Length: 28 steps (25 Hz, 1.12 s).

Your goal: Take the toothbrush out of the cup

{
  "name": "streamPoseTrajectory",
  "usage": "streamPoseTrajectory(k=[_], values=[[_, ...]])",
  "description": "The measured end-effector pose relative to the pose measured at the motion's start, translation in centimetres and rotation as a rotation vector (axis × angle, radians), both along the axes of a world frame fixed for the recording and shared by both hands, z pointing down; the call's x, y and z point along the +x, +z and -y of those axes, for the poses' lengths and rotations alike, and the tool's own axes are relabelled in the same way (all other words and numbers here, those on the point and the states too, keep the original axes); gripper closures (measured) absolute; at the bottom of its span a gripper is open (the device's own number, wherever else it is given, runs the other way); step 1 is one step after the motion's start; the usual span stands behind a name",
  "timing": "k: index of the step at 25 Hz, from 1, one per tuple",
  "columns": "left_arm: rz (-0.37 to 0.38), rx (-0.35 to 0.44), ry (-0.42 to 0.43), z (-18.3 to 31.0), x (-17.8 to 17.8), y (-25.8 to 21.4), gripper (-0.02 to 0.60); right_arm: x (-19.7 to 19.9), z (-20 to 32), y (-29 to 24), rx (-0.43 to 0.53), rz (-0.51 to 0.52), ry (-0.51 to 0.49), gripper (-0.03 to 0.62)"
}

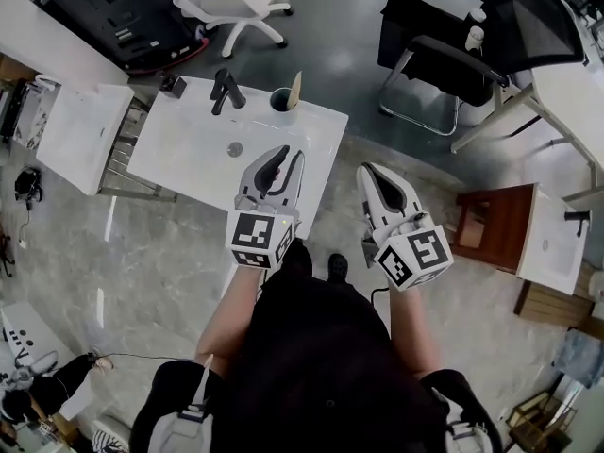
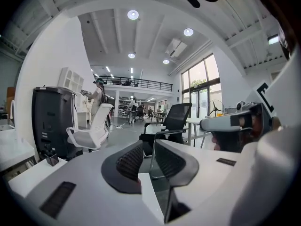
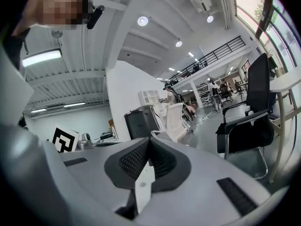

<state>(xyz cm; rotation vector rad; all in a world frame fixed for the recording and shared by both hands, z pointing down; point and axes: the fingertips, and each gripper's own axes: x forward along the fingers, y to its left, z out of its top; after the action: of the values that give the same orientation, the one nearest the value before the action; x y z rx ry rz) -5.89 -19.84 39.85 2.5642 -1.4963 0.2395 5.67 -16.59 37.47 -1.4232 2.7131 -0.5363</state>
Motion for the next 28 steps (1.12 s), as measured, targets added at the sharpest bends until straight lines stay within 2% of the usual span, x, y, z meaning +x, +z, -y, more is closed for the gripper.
streamPoseTrajectory(k=[5,13,19,28], values=[[0.002,-0.016,0.021,4.0,-1.1,1.4,0.481,-1.2,2.4,0.4,-0.014,-0.026,0.037,0.563],[0.053,-0.050,0.056,9.1,-1.3,5.1,0.429,-2.2,4.6,1.6,-0.045,-0.057,0.088,0.563],[0.096,-0.076,0.052,12.4,-0.9,8.0,0.372,-1.3,5.2,2.7,-0.086,-0.069,0.143,0.563],[0.160,-0.108,0.006,16.8,-0.7,11.9,0.357,-0.9,6.7,4.0,-0.129,-0.070,0.180,0.563]])
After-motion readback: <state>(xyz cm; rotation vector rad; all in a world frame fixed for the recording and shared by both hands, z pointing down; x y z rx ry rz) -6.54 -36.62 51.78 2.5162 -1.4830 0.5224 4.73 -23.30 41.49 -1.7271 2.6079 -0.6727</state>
